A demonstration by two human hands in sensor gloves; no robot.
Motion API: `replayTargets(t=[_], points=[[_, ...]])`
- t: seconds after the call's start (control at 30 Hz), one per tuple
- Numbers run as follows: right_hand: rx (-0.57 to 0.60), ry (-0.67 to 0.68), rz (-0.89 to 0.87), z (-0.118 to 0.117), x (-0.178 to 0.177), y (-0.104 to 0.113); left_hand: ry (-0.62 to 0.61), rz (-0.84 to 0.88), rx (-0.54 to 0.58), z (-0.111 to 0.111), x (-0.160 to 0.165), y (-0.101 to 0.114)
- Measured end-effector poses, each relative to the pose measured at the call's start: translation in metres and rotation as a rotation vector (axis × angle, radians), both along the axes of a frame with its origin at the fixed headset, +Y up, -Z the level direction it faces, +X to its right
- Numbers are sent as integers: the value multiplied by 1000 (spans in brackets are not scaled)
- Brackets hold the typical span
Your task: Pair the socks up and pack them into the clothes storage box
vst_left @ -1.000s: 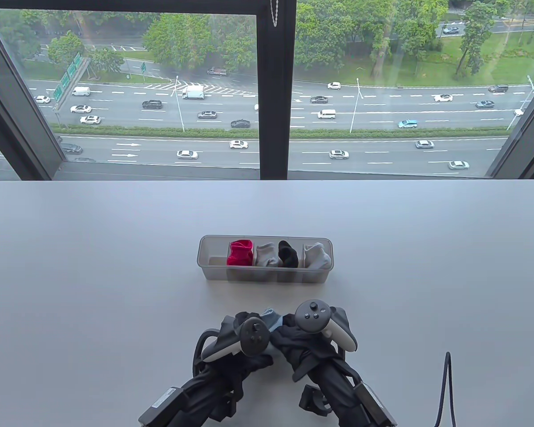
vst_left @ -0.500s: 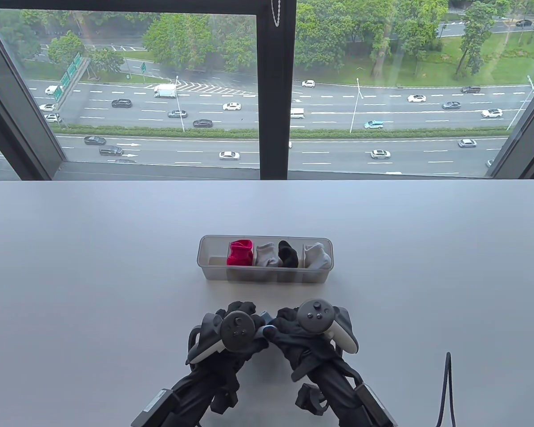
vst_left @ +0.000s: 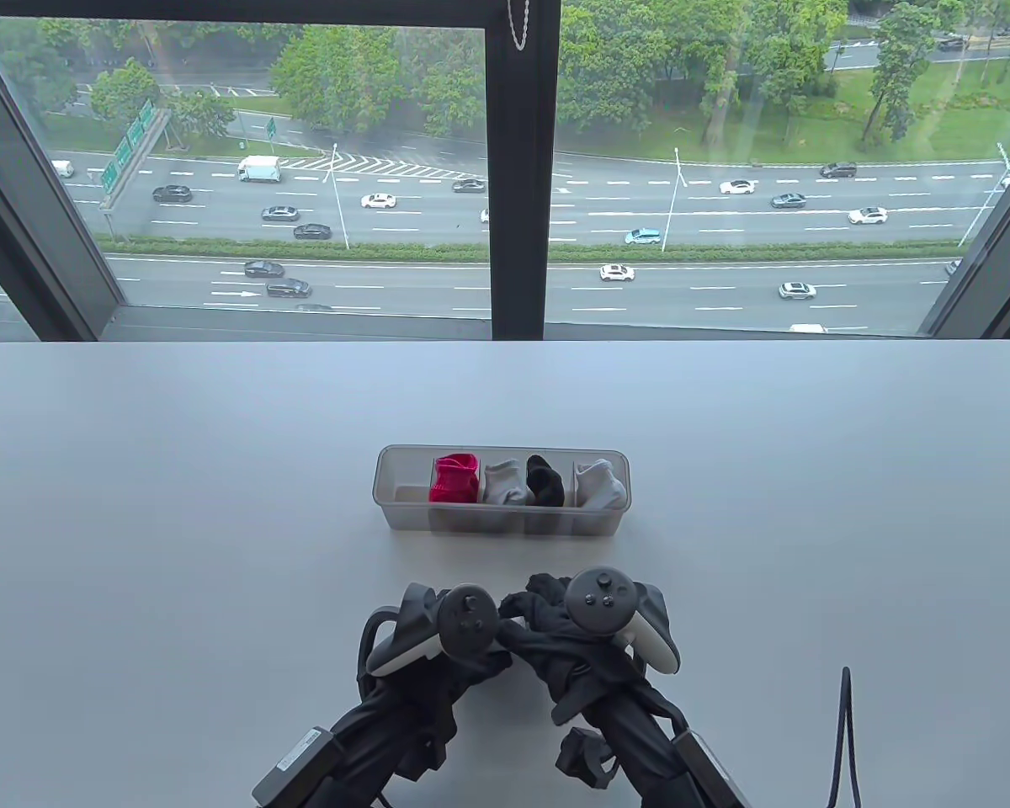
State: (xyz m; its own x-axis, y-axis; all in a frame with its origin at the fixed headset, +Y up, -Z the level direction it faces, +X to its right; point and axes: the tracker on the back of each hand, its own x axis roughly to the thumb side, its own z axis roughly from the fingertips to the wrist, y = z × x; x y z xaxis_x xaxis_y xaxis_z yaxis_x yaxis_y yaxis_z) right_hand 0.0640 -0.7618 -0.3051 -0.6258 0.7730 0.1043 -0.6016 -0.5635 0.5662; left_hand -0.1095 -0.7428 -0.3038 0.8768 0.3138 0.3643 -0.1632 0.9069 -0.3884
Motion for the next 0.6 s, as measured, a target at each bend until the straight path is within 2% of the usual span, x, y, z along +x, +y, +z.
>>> replayTargets(t=[0.07,0.13,0.23,0.27,0.37,0.43,0.53,0.6], points=[[1,-20,-13,-1,1,3,27,24,-4,1,-1,1],[-20,-43,-32,-2,4,1,41,45,46,2,-2,6],[-48,-108,-114,-2,11,-2,-2,112,154,4,0,14],[-42,-121,-122,-1,11,-1,-9,100,155,4,2,15],[22,-24,-67,-1,9,4,-24,83,124,3,1,15],[68,-53,-27,-2,8,11,-55,24,66,4,1,10],[127,-53,39,-1,6,14,-20,15,76,4,1,12],[133,-108,22,3,6,11,8,-7,91,4,-2,18]])
